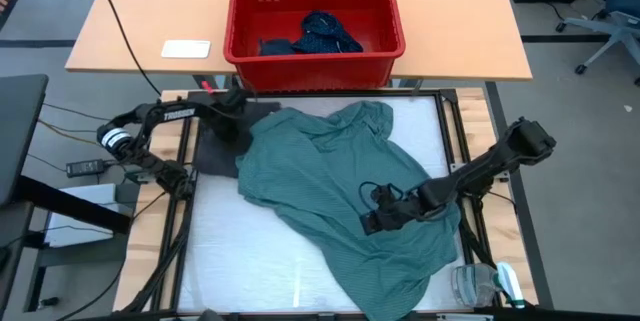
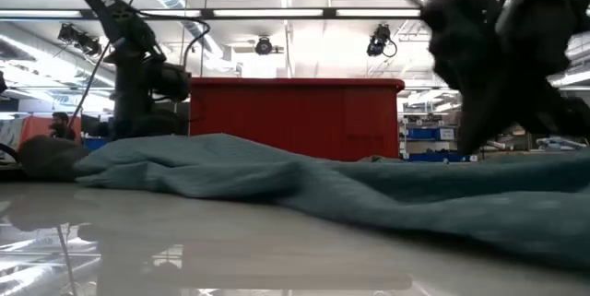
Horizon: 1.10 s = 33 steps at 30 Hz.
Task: Fold laundry
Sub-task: Fold the dark green polo
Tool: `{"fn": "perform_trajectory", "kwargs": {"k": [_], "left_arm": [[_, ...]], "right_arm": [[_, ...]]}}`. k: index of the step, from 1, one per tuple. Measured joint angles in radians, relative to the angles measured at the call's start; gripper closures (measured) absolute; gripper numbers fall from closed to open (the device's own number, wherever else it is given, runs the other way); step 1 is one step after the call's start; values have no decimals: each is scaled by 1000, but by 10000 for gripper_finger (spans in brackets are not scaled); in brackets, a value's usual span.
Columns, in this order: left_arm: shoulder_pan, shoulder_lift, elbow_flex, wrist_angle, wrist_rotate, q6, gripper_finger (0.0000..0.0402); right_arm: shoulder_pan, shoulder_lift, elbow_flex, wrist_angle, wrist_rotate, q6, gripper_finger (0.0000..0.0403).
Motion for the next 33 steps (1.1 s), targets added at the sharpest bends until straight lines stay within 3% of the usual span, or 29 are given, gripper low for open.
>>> {"fn": "perform_trajectory", "kwargs": {"k": [6,8,14,19,22,26,30,33], "left_arm": [[23,-30,22,-34,18,-16,399],[23,-54,37,-63,39,-7,399],[9,-190,118,-172,149,28,399],[-8,-334,177,-221,236,33,388],[-46,-424,168,-235,319,10,354],[-151,-507,89,-268,373,-88,280],[-274,-552,-28,-224,370,-260,198],[-378,-567,-100,-171,365,-388,152]], "right_arm": [[49,75,1,-52,-210,63,381],[78,71,1,-55,-227,96,385],[119,-23,0,-95,-128,158,389],[117,-123,0,-115,14,112,386],[119,-168,0,-108,122,35,385],[139,-186,1,-105,218,-32,385],[161,-146,1,-78,242,-49,380],[174,-100,1,-1,195,-64,360]]}}
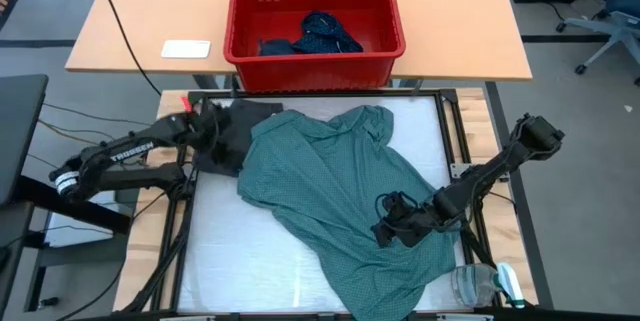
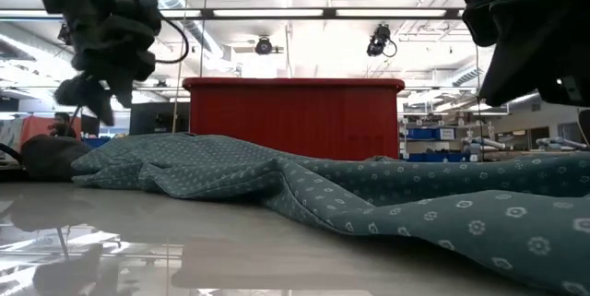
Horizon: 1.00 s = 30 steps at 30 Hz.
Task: Fold laundry
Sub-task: Fold the dark green polo
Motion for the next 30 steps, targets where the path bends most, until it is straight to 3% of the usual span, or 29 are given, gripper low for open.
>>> {"fn": "perform_trajectory", "kwargs": {"k": [3,7,10,13,18,23,30], "left_arm": [[-99,-1,-57,39,-46,-116,130],[-195,0,-118,108,-157,-243,130],[-233,0,-148,186,-183,-293,151],[-274,0,-173,273,-185,-338,195],[-321,14,-213,344,-184,-393,280],[-387,12,-198,357,-73,-409,378],[-528,11,-35,349,9,-436,397]], "right_arm": [[6,50,0,94,-93,-10,323],[19,111,1,172,-171,29,262],[44,148,1,188,-190,136,231],[82,162,6,228,-191,187,225],[151,166,44,220,-192,228,238],[201,166,66,114,-229,234,267],[214,166,67,-192,-329,219,351]]}}
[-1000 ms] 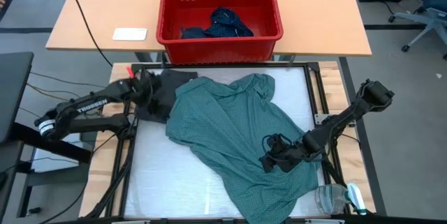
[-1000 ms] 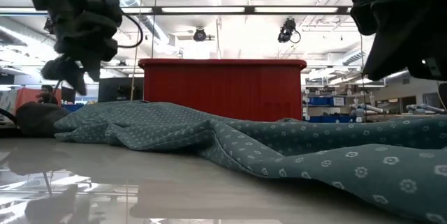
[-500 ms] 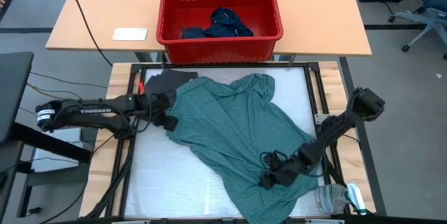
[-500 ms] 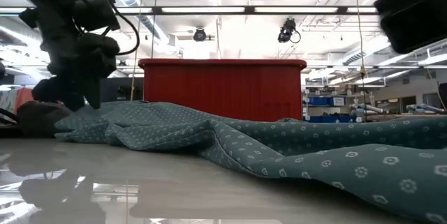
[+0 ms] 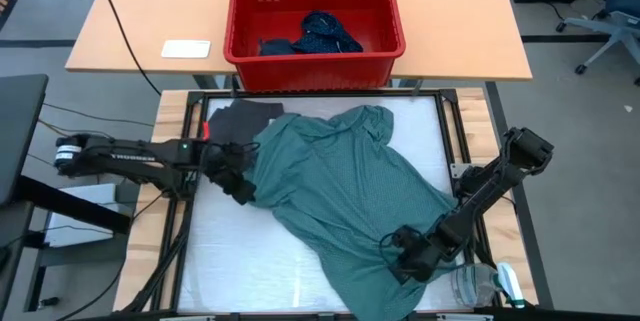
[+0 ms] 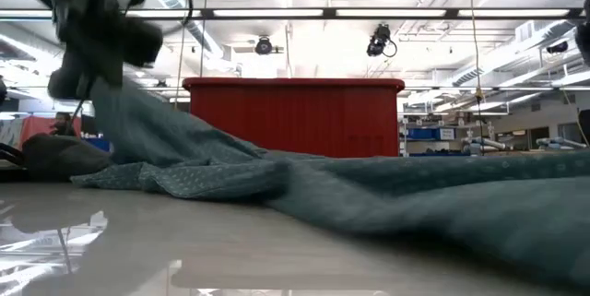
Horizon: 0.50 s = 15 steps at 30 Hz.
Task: Fold laundry
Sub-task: Fold the dark green polo
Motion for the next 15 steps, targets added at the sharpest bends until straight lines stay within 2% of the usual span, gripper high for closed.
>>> {"fn": "perform_trajectory", "kwargs": {"k": [3,6,8,10,13,15], "left_arm": [[-47,0,86,-112,-5,-8,398],[-83,0,161,-281,-33,-12,399],[-105,0,194,-379,-35,-28,399],[-135,0,210,-424,-11,-62,400],[-190,0,211,-410,76,-124,400],[-237,2,211,-377,117,-179,400]], "right_arm": [[-7,-2,1,-145,-55,-40,389],[-6,-5,2,-203,-118,-112,392],[-1,-3,0,-131,-187,-212,383],[12,0,-1,31,-284,-318,377],[34,-2,0,230,-417,-381,380],[48,-8,0,299,-468,-379,387]]}}
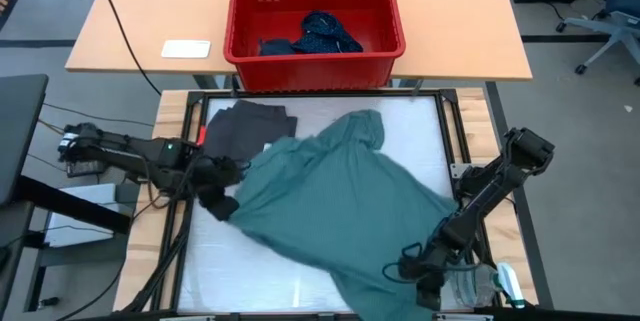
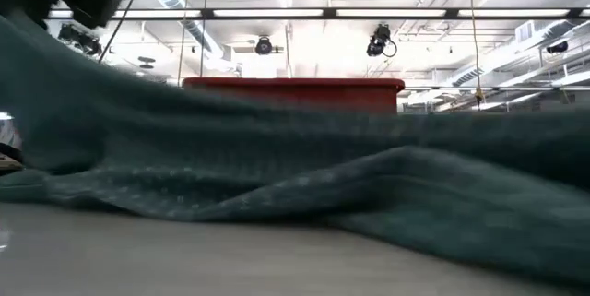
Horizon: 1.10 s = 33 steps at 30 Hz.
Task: Fold laundry
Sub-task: Fold the dark green polo
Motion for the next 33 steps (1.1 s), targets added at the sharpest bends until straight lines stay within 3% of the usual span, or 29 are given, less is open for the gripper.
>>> {"fn": "perform_trajectory", "kwargs": {"k": [4,9,14,18,23,28,33], "left_arm": [[-84,1,0,125,18,-97,391],[-110,1,1,287,-24,-145,353],[-73,1,2,272,-57,-147,314],[-18,-2,2,207,-90,-143,292],[75,-2,2,163,-143,-115,284],[199,-2,2,174,-291,-78,283],[360,41,2,198,-428,97,287]], "right_arm": [[6,-50,0,18,-13,20,395],[-32,-151,0,-50,129,-47,385],[-72,-261,0,-192,265,-78,378],[-104,-329,0,-328,396,-70,384],[-147,-382,0,-421,460,-70,389],[-220,-393,0,-454,568,-80,387],[-357,-356,0,-450,694,-86,390]]}}
